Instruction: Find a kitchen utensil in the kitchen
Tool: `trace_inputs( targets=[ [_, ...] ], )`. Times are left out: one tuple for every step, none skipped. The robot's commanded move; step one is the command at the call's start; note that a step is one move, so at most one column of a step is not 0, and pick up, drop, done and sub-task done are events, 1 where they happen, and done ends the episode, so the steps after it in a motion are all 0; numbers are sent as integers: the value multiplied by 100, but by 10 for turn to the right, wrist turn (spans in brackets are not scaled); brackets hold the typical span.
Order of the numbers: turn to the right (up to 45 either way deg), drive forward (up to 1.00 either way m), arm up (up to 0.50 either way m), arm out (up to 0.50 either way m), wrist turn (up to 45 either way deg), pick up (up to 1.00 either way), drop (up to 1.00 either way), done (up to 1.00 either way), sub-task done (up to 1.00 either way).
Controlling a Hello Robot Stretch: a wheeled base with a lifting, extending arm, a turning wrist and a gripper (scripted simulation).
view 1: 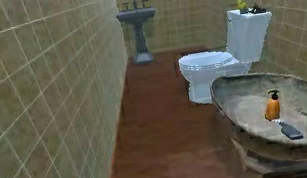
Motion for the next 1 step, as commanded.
trace_inputs(
  targets=[
    [-450, 0, 0, 0, 0, 0, 0, 0, 0]
  ],
)
